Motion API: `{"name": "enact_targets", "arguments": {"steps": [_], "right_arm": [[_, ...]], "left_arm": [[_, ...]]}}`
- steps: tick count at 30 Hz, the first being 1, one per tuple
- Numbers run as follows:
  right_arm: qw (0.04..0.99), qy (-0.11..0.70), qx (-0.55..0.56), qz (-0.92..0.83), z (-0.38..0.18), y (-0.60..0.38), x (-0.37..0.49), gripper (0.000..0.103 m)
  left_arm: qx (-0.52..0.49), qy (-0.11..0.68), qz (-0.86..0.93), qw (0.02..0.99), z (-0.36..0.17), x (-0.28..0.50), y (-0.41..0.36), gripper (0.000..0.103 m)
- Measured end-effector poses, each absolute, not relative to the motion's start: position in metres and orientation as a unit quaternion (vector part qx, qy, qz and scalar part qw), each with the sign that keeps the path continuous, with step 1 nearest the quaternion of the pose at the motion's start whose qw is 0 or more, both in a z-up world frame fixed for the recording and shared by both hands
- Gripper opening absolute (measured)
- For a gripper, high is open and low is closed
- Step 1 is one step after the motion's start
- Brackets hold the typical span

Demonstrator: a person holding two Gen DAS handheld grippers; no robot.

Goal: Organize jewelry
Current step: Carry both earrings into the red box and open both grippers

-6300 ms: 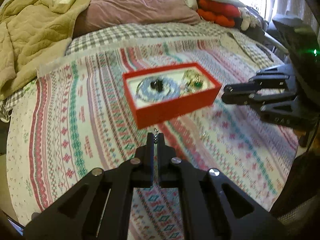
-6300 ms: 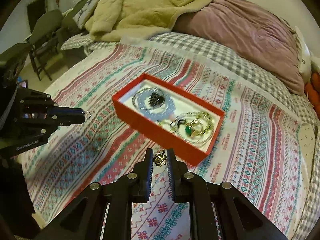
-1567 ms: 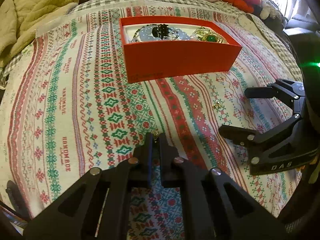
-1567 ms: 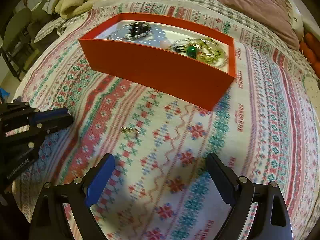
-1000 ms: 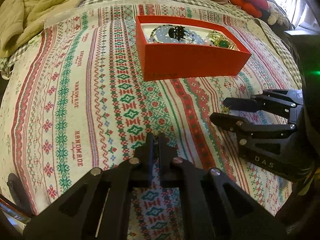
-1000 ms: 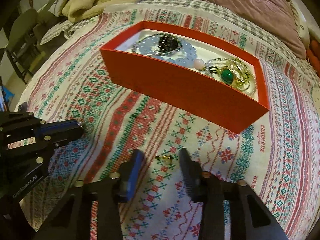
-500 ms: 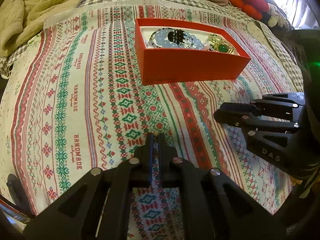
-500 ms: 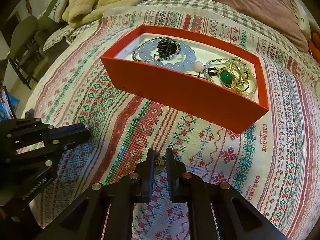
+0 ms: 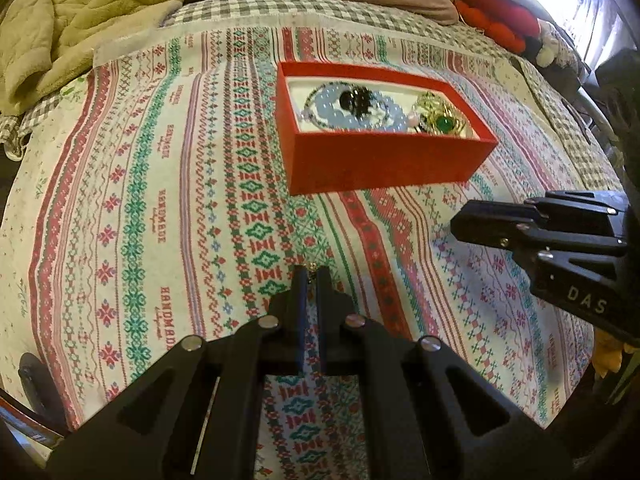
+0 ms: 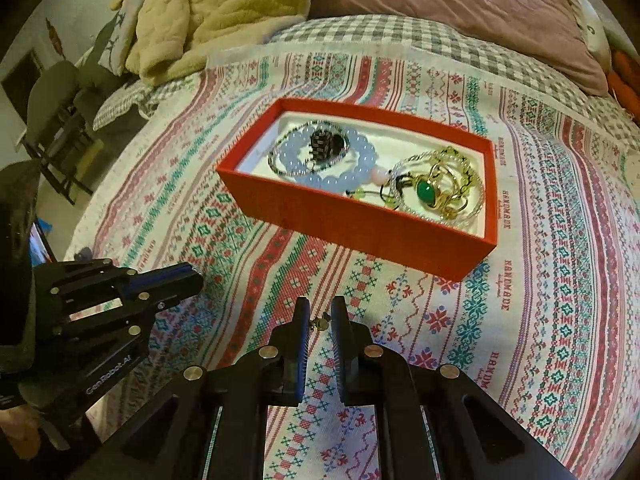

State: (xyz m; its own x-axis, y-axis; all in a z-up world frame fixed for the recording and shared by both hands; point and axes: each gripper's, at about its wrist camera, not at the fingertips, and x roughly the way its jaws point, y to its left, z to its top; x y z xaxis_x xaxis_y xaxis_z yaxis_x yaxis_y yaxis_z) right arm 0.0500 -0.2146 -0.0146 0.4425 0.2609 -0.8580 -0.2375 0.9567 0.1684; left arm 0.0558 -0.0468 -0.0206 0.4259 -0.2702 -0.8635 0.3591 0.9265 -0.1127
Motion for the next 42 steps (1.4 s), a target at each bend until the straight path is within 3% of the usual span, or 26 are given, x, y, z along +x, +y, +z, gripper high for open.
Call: {"name": "enact_targets", "arguments": {"steps": [17, 42], "right_arm": [[0.871, 0.465, 0.097, 0.124, 0.033, -0.252, 0.07, 0.011], [0.864, 0.479, 0.139, 0.071, 0.007, -0.277, 0.117, 0.012]], "left_arm": [[-0.002, 0.465, -0.175, 0.868, 0.022, 0.09, -0.045, 0.006], [-0.009, 0.454, -0.191, 0.87, 0.0, 0.131, -0.086, 0.006]]}}
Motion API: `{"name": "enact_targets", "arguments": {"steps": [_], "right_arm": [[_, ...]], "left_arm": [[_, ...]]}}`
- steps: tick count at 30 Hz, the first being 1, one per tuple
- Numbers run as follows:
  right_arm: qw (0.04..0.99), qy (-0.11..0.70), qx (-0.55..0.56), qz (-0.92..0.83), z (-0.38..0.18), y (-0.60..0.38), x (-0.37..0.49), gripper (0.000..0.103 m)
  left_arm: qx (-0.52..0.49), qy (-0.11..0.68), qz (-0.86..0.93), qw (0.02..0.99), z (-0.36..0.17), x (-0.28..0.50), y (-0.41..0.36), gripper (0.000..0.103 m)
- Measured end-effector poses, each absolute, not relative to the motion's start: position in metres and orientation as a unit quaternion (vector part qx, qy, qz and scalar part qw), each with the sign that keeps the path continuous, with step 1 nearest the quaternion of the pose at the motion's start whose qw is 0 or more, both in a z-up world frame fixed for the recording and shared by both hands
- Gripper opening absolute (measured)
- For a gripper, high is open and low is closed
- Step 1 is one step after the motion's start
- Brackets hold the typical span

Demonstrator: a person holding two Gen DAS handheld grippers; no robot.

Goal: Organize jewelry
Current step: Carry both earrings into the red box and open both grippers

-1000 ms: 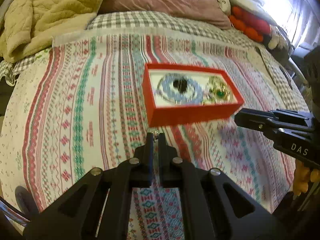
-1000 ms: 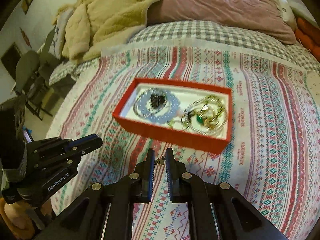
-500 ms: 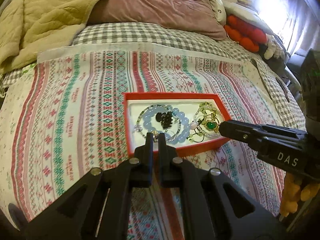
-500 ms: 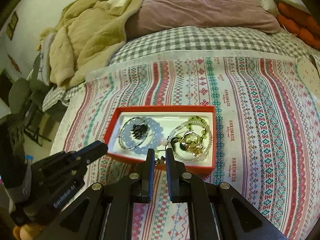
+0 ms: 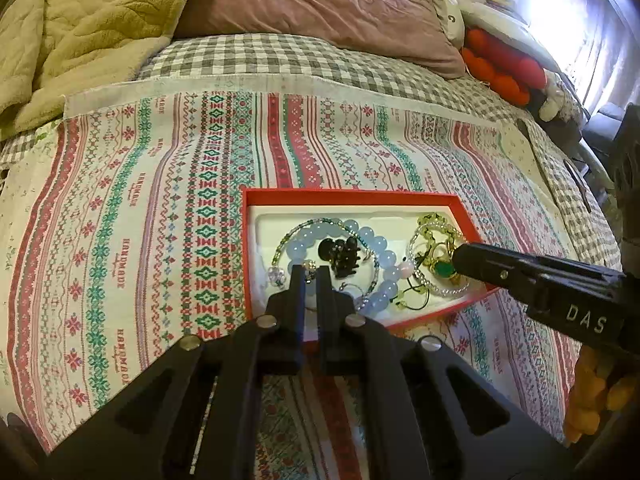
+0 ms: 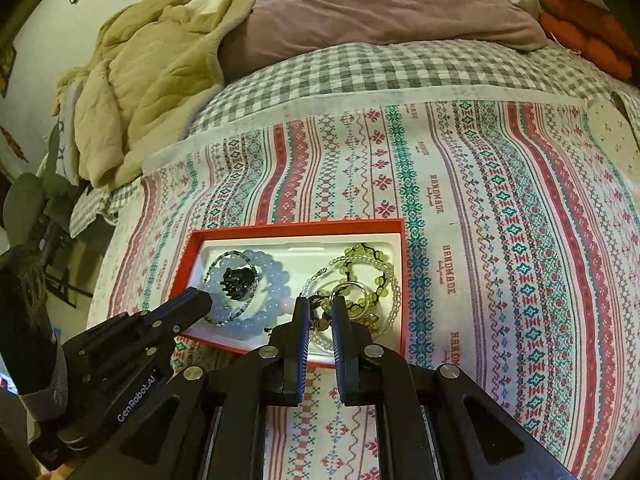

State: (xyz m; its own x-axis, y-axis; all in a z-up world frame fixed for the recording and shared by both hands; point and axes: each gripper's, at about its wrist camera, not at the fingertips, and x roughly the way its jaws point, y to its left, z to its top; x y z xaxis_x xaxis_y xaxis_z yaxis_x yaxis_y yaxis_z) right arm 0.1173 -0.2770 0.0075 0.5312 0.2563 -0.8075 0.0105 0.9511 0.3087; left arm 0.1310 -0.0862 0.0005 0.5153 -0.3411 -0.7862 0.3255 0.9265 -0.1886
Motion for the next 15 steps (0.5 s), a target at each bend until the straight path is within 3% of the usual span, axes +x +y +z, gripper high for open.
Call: {"name": "enact_targets", "arguments": {"steps": [3, 7, 11, 15], "right_arm": [[0.864, 0.48, 0.134, 0.073, 0.008, -0.277, 0.117, 0.012], [0.866, 0.477, 0.126, 0.08, 0.014, -0.276, 0.115, 0.016], [0.867, 0.475, 0.122, 0.083, 0.02, -0.275, 0.11, 0.017], [0.869, 0.472, 0.119, 0.084, 0.028, -0.278, 0.101, 0.018]], "left_arm": [[-0.01, 0.451, -0.188, 0.873, 0.002, 0.132, -0.086, 0.008], [-0.015, 0.449, -0.186, 0.874, 0.007, 0.13, -0.085, 0.032], [-0.015, 0.442, -0.186, 0.878, 0.017, 0.124, -0.082, 0.043], [-0.011, 0.437, -0.169, 0.883, 0.028, 0.114, -0.078, 0.064]]}}
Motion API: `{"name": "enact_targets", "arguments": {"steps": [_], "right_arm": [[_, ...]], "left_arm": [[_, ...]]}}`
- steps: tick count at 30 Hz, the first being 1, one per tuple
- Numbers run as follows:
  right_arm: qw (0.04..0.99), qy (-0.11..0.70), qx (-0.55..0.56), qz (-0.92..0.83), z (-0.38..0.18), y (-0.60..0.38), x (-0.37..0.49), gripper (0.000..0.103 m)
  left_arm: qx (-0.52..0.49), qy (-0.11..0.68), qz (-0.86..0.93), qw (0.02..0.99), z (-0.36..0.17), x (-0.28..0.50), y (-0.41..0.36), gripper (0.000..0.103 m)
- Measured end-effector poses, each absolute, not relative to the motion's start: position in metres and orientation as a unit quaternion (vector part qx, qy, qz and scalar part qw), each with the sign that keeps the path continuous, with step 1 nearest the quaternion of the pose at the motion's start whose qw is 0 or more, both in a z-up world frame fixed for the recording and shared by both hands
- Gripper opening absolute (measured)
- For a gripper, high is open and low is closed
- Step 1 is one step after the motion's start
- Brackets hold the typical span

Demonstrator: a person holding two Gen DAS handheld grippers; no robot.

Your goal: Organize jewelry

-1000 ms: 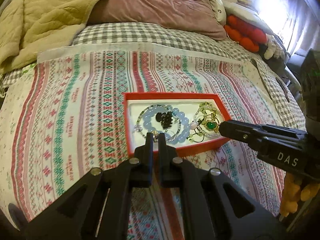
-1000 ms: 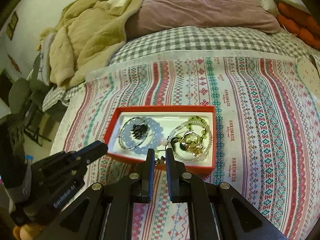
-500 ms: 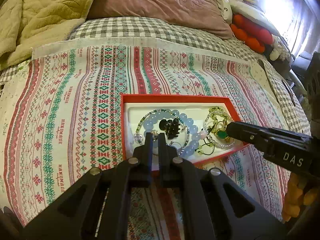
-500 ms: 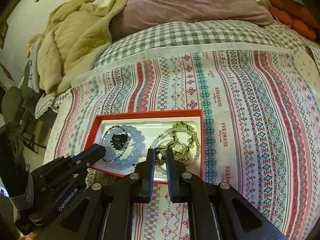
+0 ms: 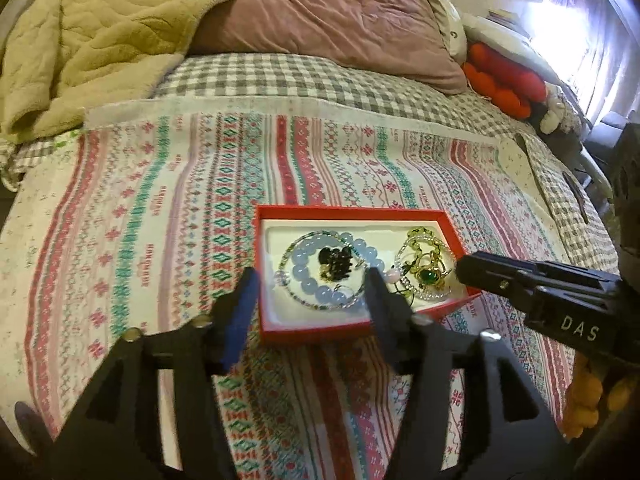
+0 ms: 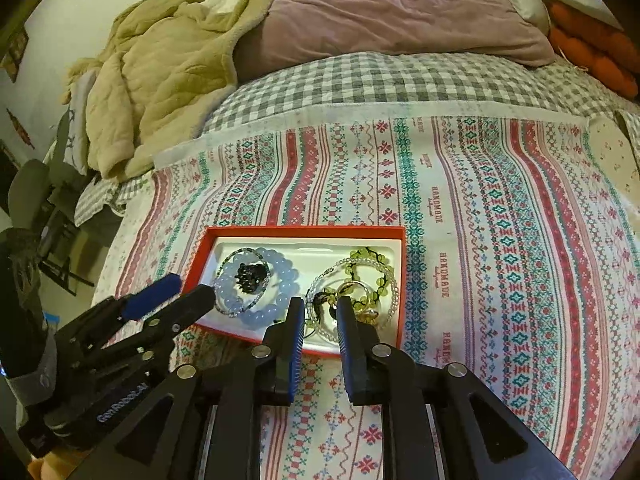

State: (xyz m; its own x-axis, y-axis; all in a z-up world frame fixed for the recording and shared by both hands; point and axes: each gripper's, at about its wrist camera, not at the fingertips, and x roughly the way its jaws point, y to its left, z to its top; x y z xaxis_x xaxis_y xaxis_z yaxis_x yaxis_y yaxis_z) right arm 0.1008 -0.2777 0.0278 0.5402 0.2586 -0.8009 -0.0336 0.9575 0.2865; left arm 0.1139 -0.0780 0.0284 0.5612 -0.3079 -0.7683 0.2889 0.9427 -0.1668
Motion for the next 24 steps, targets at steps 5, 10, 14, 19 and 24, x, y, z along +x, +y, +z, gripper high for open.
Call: {"name": "enact_targets", "arguments": {"steps": [5, 10, 14, 19, 24], "right_arm": [[0.872, 0.47, 0.112, 0.082, 0.036, -0.282, 0.086, 0.027], [0.879, 0.462, 0.093, 0.076, 0.043, -0.28, 0.064, 0.079], [0.872, 0.477, 0.074, 0.075, 0.041, -0.273, 0.048, 0.085], [0.871, 0.488, 0.036, 0.037, 0.033, -0.268, 0.031, 0.098], [0.865, 0.5, 0.039, 0.013, 0.027, -0.269, 0.02, 0.103]], "left_arm": [[0.004, 0.454, -0.139, 0.88, 0.03, 0.098, -0.073, 0.083], [0.032, 0.474, -0.116, 0.872, 0.025, 0.079, -0.068, 0.102], [0.024, 0.491, -0.108, 0.864, 0.021, 0.066, -0.058, 0.102], [0.023, 0.502, -0.071, 0.862, 0.019, 0.052, -0.046, 0.102], [0.013, 0.514, -0.057, 0.856, 0.016, 0.043, -0.041, 0.102]]}}
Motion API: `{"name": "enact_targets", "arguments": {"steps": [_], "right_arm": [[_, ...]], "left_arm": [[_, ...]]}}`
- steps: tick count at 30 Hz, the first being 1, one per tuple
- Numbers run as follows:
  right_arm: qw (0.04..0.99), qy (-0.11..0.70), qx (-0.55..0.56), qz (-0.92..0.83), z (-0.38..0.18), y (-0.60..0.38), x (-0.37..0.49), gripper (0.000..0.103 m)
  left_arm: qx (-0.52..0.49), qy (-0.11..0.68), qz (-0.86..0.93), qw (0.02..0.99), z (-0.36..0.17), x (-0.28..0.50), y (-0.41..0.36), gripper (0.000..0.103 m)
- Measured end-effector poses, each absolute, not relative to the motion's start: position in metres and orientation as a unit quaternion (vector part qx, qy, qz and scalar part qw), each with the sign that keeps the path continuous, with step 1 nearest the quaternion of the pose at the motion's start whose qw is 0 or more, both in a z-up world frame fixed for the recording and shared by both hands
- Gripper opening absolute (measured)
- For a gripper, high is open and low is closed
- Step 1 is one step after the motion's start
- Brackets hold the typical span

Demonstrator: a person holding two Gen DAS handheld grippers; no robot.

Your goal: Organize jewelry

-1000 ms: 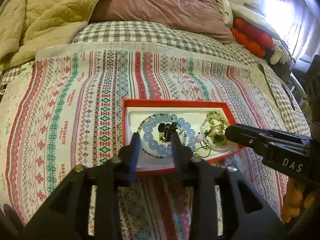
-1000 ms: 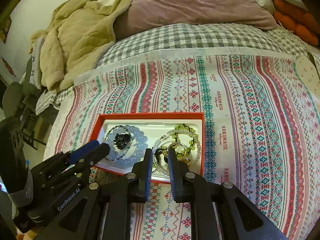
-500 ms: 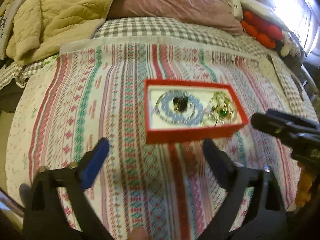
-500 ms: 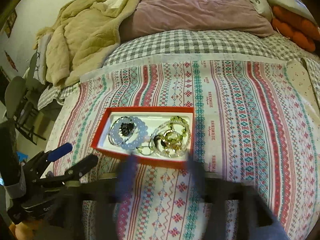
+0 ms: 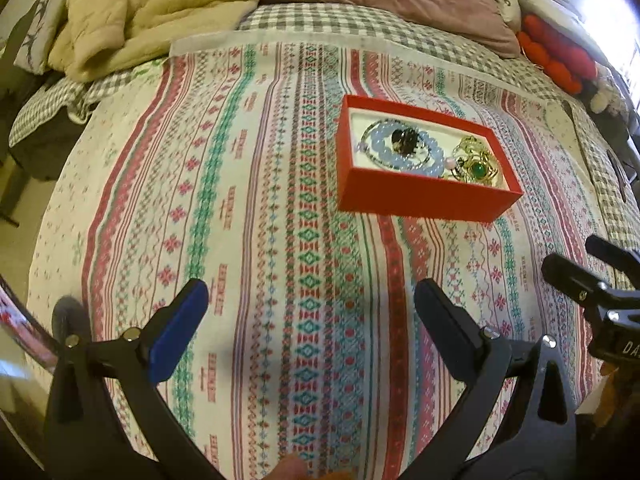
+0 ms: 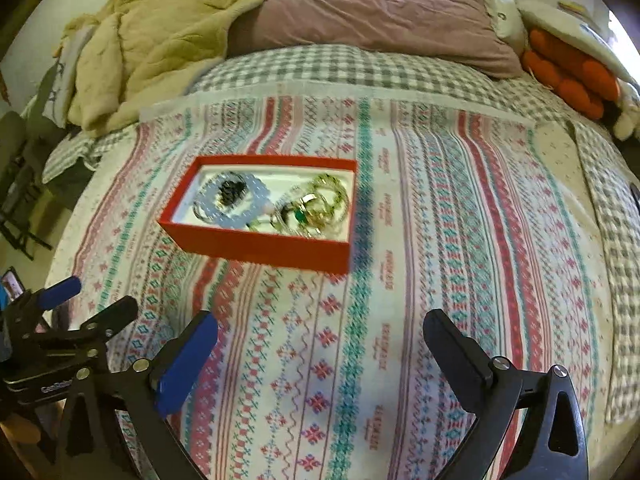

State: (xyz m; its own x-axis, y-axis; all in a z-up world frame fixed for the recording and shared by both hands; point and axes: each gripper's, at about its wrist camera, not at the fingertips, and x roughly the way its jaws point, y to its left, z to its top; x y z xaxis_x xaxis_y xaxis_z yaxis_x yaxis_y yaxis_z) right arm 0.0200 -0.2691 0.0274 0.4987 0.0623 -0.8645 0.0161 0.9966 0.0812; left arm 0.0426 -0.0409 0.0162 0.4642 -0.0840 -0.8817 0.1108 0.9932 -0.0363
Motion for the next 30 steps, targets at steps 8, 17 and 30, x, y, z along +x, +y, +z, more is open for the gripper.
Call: {"name": "enact_targets", "arguments": {"steps": [8, 17, 30], "right_arm": [[0.854, 0.52, 0.026, 0.007, 0.016, -0.259, 0.017, 0.103], [0.856, 0.516, 0.018, -0.003, 0.016, -0.257, 0.021, 0.103], [0.855, 0.518, 0.019, -0.007, 0.015, -0.26, 0.021, 0.103]], "left_arm": [[0.007, 0.52, -0.054, 0.852, 0.014, 0.038, -0.04, 0.102], [0.014, 0.517, -0.053, 0.854, 0.013, 0.038, -0.046, 0.102], [0.023, 0.513, -0.053, 0.856, 0.012, 0.037, -0.05, 0.102]]}}
